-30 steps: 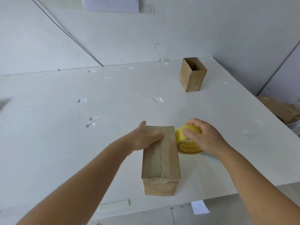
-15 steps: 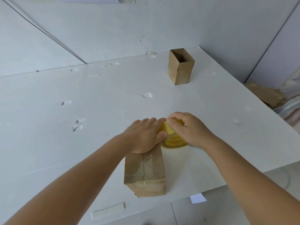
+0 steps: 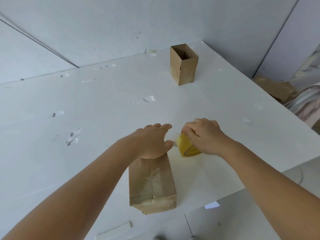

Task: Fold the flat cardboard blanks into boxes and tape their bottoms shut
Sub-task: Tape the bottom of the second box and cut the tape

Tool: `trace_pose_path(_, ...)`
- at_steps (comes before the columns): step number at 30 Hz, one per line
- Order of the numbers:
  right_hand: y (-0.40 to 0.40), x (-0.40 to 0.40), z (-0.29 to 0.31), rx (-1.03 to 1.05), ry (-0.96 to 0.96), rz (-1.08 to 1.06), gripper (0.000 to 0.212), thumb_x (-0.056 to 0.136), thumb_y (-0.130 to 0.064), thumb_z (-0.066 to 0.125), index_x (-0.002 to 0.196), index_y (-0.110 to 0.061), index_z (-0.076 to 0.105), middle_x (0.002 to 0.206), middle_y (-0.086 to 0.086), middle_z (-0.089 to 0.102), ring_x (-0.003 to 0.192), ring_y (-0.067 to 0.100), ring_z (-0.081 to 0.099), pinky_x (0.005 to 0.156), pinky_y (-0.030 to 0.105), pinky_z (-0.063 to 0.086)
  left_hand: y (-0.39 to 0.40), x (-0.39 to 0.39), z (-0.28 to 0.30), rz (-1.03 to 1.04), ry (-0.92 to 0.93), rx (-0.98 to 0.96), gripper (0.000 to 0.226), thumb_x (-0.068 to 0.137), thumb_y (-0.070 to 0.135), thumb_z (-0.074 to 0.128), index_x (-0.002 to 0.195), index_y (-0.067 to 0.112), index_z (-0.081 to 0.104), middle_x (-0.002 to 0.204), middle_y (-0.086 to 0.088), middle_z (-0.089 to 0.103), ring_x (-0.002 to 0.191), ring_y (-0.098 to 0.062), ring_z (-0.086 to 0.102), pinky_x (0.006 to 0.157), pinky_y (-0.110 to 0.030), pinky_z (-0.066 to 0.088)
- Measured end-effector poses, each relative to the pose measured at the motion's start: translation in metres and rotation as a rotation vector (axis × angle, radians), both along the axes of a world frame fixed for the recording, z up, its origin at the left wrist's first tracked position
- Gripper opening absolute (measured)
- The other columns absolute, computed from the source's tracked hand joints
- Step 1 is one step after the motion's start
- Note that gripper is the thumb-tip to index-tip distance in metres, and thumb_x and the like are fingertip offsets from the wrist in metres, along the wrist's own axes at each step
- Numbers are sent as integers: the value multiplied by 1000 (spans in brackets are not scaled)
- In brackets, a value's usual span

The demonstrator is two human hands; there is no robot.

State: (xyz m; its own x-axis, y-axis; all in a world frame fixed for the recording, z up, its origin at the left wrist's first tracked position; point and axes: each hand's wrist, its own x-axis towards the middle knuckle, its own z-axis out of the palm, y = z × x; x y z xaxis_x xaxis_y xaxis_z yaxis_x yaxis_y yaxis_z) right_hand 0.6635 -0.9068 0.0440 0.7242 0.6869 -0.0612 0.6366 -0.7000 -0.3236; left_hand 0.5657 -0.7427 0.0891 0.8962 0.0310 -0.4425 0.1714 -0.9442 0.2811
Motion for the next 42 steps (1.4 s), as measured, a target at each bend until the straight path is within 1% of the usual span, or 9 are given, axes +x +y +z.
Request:
trace_pose_path(6,-4,0,5,27,41,-14,25,100,-28,23,97,-22,47,89,-5,56,88,20,48,90,37,33,-19,48,17,-83,145,-15,49,96,33,46,144,27,37,138,5,49,123,-15,48,101,-30,39)
trace_pose_path(11,-8,3,8,69,69,-11,26,100,-26,26,97,-23,52,90,-5,59,88,18,51,92,39,33,-25,57,3,-67,191,-174,15,91,24,55,102,33,61,86,9,70,72,-2,64,65,-19,45)
trace_pose_path(13,-10,5,8,108,81,-14,23,100,-27,30,91,-26,51,84,-7,58,84,17,52,93,39,33,-22,55,2,-27,174,-239,14,89,26,57,93,39,60,83,11,72,67,2,65,62,-19,43)
trace_pose_path(18,-12,9,9,203,57,17,20,98,-32,40,84,-30,55,73,-16,55,77,12,51,95,38,31,-17,53,-2,113,165,-385,19,88,23,59,101,33,68,87,6,74,66,-1,65,59,-16,44)
trace_pose_path(22,-11,10,14,383,71,-69,26,97,-32,44,91,-21,66,88,-15,63,87,9,52,92,35,35,-14,55,-6,217,107,-411,19,85,18,66,96,32,70,76,5,71,58,2,62,60,-15,46)
trace_pose_path(27,-22,15,-6,764,393,-426,33,102,-29,30,115,-21,60,117,-9,59,110,7,51,96,24,38,-8,50,-11,303,37,-421,18,85,19,68,97,31,71,71,8,70,52,5,60,57,-16,45)
trace_pose_path(30,-27,21,-37,626,390,-536,35,101,-25,33,125,-16,57,129,-2,57,120,15,49,100,25,35,-3,47,-13,378,1,-463,18,84,19,69,98,30,71,73,7,72,57,-1,61,67,-19,51)
trace_pose_path(35,-34,15,-84,4,192,-246,41,93,-30,51,133,-29,51,138,-1,49,125,23,43,104,33,35,2,46,-17,453,-64,-555,23,82,18,73,103,25,72,74,5,73,58,-4,60,82,-29,51)
trace_pose_path(42,-33,5,-88,-122,21,-149,31,99,-23,38,120,-18,59,111,5,51,102,23,49,78,30,42,1,45,-20,482,-93,-589,25,81,17,73,105,24,71,73,3,73,57,-5,61,85,-30,51)
